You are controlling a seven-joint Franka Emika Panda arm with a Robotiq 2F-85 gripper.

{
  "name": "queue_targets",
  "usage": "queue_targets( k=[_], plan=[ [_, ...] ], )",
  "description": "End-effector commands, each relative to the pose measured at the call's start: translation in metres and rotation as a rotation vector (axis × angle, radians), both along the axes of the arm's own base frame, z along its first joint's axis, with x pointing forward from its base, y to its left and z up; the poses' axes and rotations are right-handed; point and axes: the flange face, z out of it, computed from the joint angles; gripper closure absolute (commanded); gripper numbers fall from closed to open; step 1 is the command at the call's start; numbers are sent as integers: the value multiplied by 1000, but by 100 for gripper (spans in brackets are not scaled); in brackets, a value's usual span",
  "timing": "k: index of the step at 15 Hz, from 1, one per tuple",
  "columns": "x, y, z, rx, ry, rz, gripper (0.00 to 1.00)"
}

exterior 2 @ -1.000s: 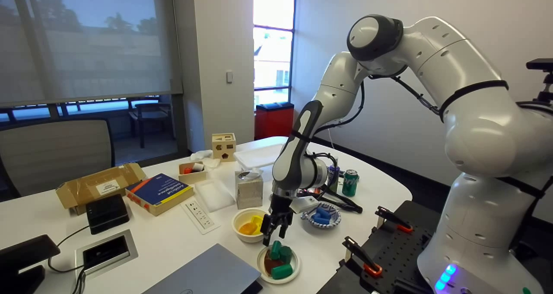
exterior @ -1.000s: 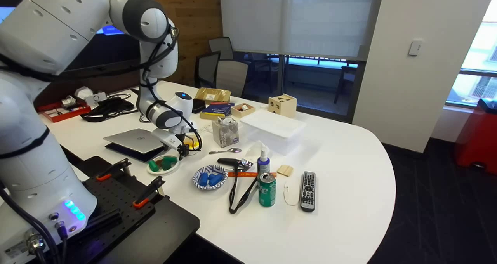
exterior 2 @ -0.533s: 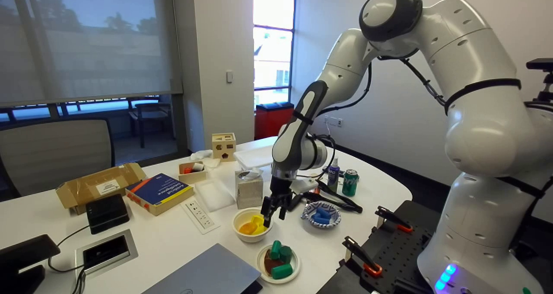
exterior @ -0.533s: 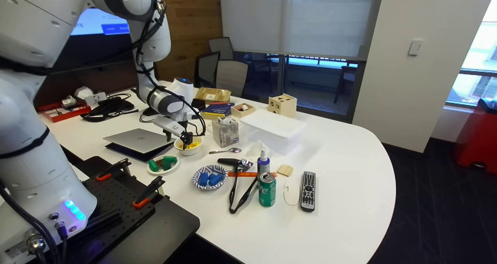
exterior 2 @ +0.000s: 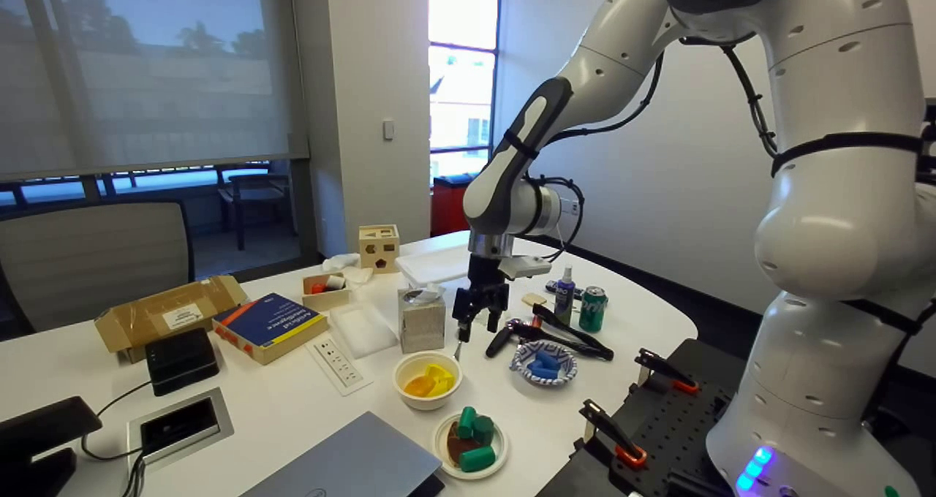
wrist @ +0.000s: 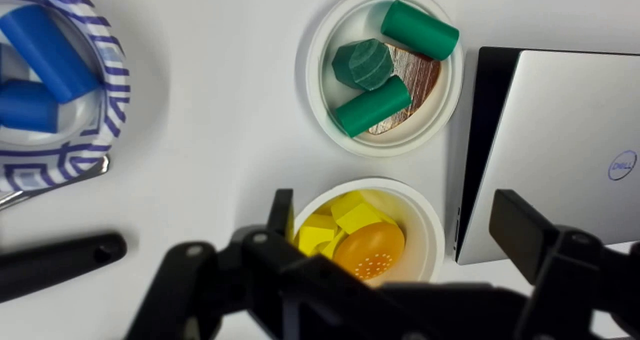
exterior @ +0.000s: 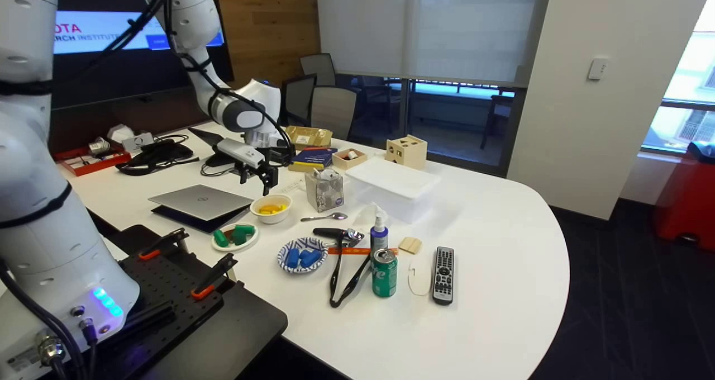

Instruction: Pick up the green cylinder and put it onto the plate

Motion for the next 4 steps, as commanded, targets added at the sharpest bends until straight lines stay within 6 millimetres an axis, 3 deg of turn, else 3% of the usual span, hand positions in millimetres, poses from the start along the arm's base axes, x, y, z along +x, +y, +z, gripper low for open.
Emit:
queue_targets(
  k=[1,4],
  plan=[
    [-7,-10,21,-18,25,-3,0],
    [-6,-21,23,-24,52,6,0]
  ],
)
